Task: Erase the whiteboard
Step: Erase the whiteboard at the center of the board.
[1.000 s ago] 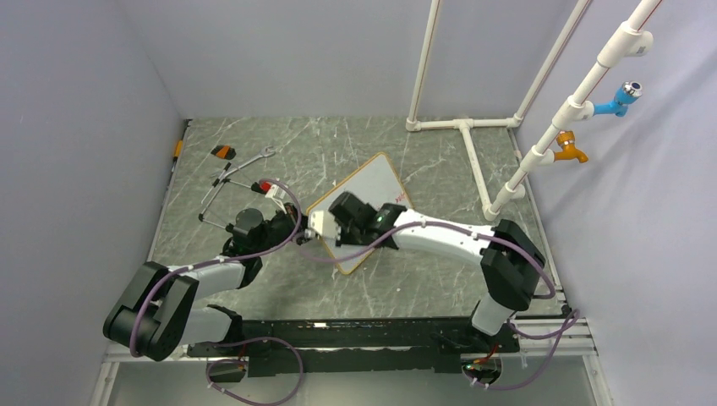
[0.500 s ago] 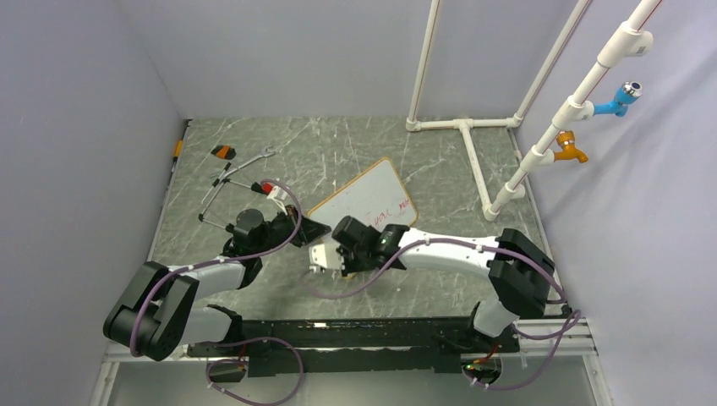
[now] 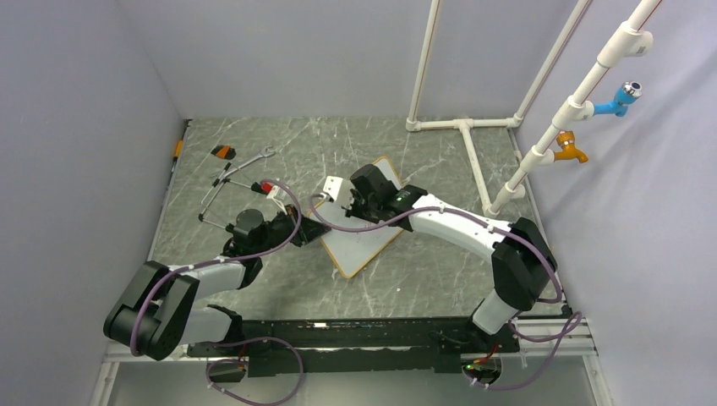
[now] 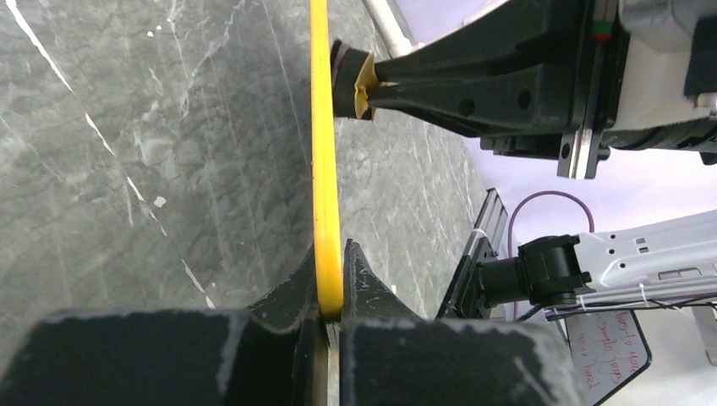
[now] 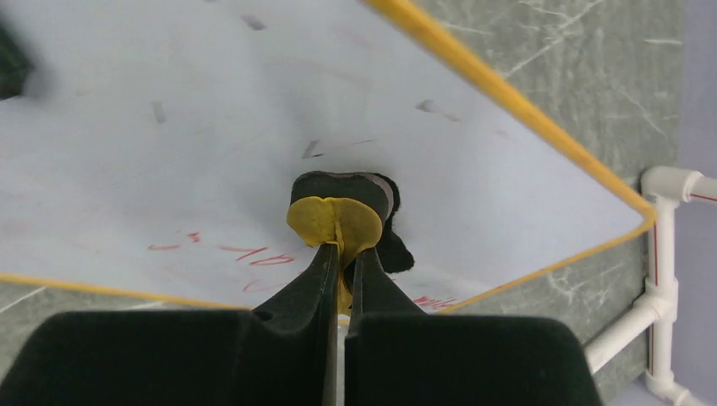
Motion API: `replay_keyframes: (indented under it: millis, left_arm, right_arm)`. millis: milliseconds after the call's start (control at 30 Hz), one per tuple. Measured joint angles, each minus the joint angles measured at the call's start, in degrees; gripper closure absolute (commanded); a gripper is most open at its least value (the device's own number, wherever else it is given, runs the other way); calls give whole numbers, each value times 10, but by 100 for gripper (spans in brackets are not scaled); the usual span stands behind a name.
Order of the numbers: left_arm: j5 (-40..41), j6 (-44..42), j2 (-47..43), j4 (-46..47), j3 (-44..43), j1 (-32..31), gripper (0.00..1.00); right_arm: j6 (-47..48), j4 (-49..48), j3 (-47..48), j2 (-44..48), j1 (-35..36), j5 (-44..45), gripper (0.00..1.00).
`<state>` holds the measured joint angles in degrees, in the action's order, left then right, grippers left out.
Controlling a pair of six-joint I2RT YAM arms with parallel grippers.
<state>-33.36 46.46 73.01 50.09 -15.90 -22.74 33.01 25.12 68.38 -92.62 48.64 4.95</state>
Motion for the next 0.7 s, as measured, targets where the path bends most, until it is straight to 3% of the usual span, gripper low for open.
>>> replay_keyframes:
  millis: [267,467,700]
  left_arm:
    - [-2,13,0,-8,2,0,100]
    - [-21,9,0,-7,2,-1,100]
    - [-18,1,0,-5,2,-2,100]
  right_arm:
    - [28,-21,-39,16,26,0,100]
    - [66,27,-74,34,94,-77,100]
    - [33,13,-74,34,62,-78,100]
